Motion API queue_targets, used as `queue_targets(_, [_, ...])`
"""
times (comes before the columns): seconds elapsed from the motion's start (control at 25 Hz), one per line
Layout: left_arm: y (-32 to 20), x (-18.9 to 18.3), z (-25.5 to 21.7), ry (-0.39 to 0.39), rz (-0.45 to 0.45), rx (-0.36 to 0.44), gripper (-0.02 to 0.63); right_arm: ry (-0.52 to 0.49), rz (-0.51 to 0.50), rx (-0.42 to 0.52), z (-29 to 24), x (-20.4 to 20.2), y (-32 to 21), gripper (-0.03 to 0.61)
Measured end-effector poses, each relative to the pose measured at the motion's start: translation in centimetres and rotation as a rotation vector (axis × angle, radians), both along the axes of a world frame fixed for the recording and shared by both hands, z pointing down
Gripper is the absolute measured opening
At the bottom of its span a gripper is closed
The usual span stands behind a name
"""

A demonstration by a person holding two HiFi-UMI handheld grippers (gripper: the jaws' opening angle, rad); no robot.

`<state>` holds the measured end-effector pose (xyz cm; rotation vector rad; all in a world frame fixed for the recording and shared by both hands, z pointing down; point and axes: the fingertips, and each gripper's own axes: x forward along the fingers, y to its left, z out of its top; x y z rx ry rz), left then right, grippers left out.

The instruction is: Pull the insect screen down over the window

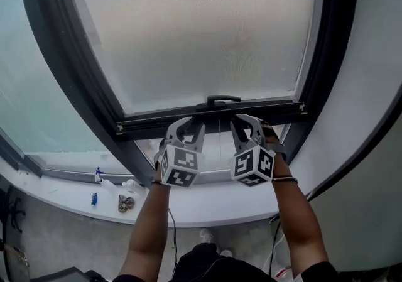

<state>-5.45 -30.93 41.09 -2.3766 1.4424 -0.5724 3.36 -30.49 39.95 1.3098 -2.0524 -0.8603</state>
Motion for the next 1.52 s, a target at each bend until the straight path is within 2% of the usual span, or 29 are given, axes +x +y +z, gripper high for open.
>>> queue_targets(0.12, [1.9,-0.8,-1.5,0.164,-0.037,0.011,0.098,-0.118,-0.001,0.033,-0.8,-0.2,1.8,0.017])
queue_targets(0.28, [4.1,-2.0,-1.3,0.289,-0.078,-0.015,0.067,-0.311,0.011,0.032,-2.0,0.2,4.2,0.005])
queue_targets(0.44, [6.2,-3.1,-0.6,0.335,-0.128,-0.019,0.004,-0.466,0.022,-0.015,-2.2,0.1,6.7,0.005])
queue_targets(0.56, [8.0,-3.5,0.1,0.348,-0.136,-0.025,0.003,-0.541,0.015,-0.050,-1.3,0.1,8.1,0.005])
queue_targets(0.72, [10.0,-3.9,1.0,0.382,-0.155,-0.028,0.003,-0.619,0.057,-0.076,-0.6,0.9,9.7,0.005])
queue_targets(1.2, [14.2,-4.0,2.5,0.466,-0.166,-0.004,0.003,-0.647,0.080,-0.098,2.0,1.9,14.2,0.005])
queue_targets(1.52, [20.5,-5.4,3.2,0.491,-0.180,0.000,0.003,-0.699,0.097,-0.094,2.8,1.1,20.7,0.005])
